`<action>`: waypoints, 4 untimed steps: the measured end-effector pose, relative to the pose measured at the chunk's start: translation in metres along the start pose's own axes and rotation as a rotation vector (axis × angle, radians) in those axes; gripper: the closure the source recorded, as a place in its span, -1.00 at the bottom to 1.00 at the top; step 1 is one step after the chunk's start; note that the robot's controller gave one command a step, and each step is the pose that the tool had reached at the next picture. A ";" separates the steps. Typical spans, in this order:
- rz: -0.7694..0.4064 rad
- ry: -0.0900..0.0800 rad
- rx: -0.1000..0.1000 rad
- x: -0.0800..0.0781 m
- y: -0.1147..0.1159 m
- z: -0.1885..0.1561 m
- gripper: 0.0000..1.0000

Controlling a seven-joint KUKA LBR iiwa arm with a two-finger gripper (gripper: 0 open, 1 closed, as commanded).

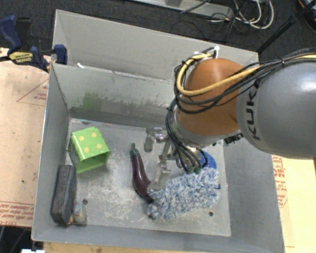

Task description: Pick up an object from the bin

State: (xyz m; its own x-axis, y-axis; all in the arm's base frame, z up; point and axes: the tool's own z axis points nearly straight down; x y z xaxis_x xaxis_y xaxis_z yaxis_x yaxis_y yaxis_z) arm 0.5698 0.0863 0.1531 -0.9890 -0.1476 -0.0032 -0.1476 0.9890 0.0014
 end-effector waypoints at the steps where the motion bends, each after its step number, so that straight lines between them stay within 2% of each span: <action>1: -0.069 0.006 0.000 0.005 -0.025 0.016 -1.00; 2: -0.022 -0.002 0.001 0.043 -0.027 0.034 -1.00; 3: -0.166 0.002 0.001 0.035 -0.073 0.082 1.00; 4: -0.166 0.002 0.001 0.035 -0.073 0.082 1.00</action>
Offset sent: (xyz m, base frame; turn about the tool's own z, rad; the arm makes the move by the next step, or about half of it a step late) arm -0.0653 -0.0339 -0.0494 0.0129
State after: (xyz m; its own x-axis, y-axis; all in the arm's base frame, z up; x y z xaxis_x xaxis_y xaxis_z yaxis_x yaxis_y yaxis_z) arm 0.5464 0.0095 0.0704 -0.9510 -0.3091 -0.0010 -0.3091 0.9510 0.0004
